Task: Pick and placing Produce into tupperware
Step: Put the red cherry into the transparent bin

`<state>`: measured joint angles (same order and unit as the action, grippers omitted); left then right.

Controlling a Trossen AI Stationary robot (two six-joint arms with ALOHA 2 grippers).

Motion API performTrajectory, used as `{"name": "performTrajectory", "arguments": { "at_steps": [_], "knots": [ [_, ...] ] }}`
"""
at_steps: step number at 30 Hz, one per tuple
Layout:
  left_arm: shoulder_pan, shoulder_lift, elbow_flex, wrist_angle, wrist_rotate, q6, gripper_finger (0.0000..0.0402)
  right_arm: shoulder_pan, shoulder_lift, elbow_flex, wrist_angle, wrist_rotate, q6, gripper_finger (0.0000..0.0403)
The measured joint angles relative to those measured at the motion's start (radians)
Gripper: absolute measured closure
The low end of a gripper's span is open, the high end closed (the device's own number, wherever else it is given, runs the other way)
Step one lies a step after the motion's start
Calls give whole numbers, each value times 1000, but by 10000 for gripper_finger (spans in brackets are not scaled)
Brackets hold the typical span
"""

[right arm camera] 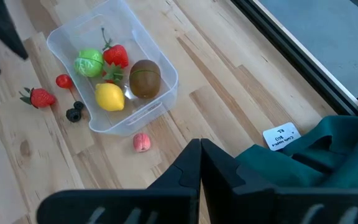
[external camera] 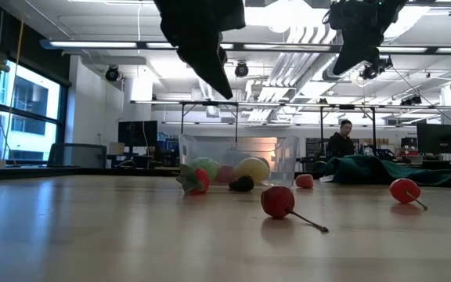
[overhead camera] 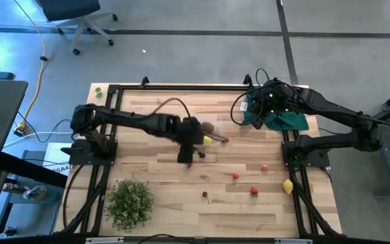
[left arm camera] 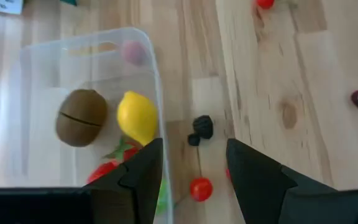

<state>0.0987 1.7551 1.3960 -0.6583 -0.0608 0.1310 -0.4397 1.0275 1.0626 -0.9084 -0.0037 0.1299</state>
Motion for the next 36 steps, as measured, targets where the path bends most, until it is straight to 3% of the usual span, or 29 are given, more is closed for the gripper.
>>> {"name": "performTrajectory", "arguments": {
  "at_steps": [5, 12, 36],
  "knots": [
    [-56, 70, 0, 5, -25, -58, 236, 0, 0, 0, 0, 0, 0, 402],
    [-50, 177, 0, 39, 43, -114, 236, 0, 0, 0, 0, 0, 0, 402],
    [13, 249, 0, 106, 72, -110, 236, 0, 0, 0, 0, 0, 0, 402]
  ]
}}
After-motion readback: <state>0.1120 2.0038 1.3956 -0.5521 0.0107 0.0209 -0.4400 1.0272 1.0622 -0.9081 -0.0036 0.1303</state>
